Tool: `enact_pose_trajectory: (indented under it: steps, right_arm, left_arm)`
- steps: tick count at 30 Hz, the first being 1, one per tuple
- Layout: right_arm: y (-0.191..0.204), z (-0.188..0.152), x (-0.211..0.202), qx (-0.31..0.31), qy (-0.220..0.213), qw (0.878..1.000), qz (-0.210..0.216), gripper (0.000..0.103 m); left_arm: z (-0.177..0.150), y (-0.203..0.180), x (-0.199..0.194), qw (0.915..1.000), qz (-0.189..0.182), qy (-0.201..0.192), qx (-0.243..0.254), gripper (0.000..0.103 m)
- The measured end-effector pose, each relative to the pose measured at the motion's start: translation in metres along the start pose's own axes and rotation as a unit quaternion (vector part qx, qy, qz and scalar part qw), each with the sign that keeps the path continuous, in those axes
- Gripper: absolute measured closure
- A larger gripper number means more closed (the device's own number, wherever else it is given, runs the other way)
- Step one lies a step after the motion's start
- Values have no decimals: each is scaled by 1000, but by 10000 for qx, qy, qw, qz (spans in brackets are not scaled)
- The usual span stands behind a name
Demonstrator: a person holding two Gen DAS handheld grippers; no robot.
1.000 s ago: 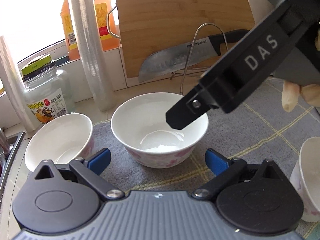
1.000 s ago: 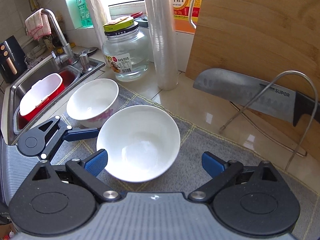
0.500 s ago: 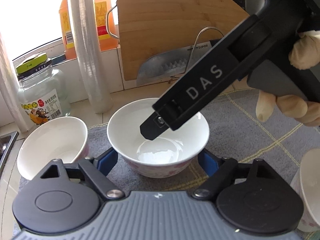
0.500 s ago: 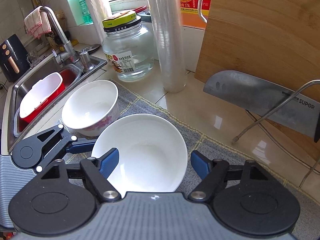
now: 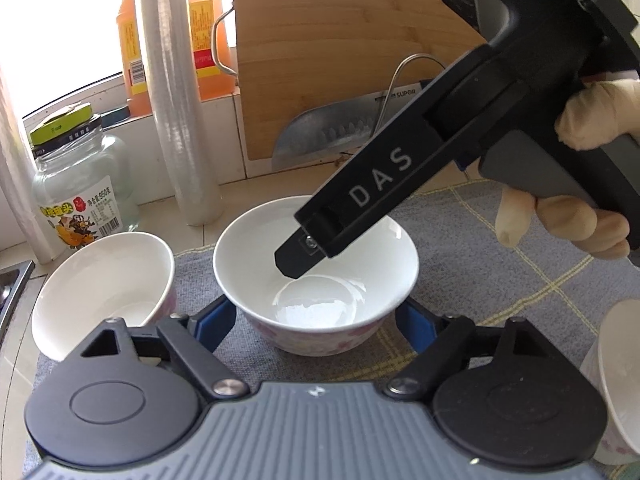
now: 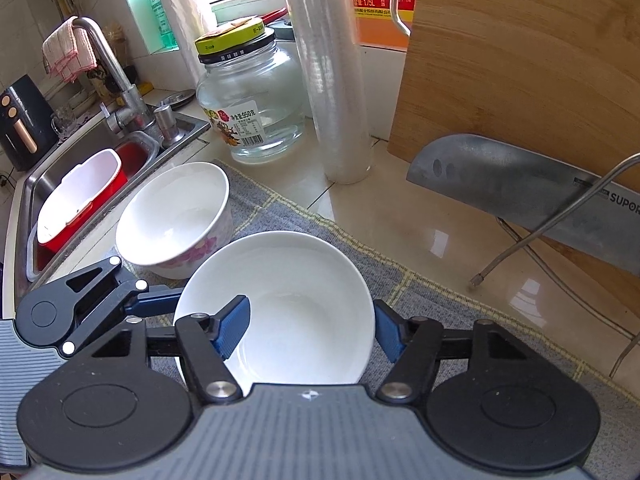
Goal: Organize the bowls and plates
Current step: 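Lift the bowl with both tools and carry it over the placed bowl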
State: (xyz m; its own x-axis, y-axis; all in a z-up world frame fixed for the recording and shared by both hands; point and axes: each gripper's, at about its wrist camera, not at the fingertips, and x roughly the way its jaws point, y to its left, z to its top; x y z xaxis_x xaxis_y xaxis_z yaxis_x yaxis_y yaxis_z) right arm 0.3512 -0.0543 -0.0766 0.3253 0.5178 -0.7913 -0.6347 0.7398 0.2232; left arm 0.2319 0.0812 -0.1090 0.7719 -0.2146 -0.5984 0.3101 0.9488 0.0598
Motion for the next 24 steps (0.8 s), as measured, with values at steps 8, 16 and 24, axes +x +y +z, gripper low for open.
enact_pose_trajectory:
  steps: [8,16,24]
  right_arm:
    - [0,2,1,14,14,10000,36,32]
    - [-1,1,-2,162,53,9998,103,32]
    - [5,-3,-16,184,92,9996,199,32]
  left_arm:
    - [0,0,0,10000,-19,24,-21,17]
    - [-1,-1,-3,10000,-87,35,-10,17]
    - [0,-7,-17,9997,-173,127,69,17]
